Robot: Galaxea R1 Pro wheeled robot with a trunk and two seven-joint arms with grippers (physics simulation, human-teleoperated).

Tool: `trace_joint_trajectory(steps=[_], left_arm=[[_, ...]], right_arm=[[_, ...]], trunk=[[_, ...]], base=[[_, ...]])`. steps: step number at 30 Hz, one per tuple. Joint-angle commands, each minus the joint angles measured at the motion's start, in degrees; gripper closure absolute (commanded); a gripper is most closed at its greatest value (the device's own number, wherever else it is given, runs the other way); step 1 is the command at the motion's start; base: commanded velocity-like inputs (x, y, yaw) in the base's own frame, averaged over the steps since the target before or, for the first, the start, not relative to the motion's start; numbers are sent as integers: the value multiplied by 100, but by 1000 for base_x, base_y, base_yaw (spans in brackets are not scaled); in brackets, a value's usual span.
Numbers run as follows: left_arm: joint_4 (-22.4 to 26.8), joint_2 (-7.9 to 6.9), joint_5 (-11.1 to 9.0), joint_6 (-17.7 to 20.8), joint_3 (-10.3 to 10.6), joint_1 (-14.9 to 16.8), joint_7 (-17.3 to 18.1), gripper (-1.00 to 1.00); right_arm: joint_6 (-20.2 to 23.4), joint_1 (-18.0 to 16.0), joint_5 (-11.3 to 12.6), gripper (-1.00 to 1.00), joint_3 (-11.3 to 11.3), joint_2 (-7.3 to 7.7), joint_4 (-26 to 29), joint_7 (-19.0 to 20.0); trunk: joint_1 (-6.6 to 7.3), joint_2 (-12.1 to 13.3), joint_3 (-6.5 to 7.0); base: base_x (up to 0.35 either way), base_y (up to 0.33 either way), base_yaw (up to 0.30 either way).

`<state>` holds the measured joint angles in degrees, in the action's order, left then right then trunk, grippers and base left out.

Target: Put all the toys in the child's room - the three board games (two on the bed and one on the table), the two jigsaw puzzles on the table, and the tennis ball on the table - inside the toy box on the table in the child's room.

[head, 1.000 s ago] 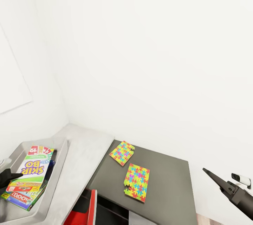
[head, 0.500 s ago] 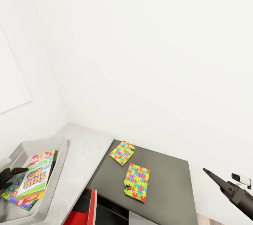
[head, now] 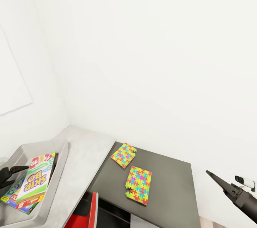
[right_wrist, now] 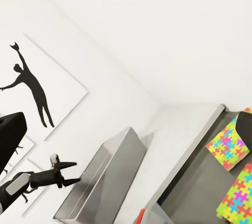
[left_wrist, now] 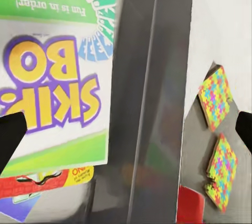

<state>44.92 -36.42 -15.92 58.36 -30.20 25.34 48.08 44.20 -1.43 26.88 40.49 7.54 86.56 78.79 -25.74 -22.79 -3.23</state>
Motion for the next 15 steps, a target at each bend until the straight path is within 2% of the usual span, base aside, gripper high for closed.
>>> trace_joint_trajectory(steps=[1,7,15], left_arm=[[-1,-5,36,18,-25,6,246,-100],[-1,-67,60,12,-40,-7,1097,-100],[-1,-113,61,10,-39,-21,1911,-100]], right_arm=[[48,-3,15,-100,3,1,0,11],[45,-5,19,-100,3,2,1,14],[45,-6,19,-100,3,2,1,14]], trunk=[[-4,-13,-6],[-4,-13,42],[-4,-13,110]], base=[[0,0,-98],[0,0,-116],[0,0,-125]])
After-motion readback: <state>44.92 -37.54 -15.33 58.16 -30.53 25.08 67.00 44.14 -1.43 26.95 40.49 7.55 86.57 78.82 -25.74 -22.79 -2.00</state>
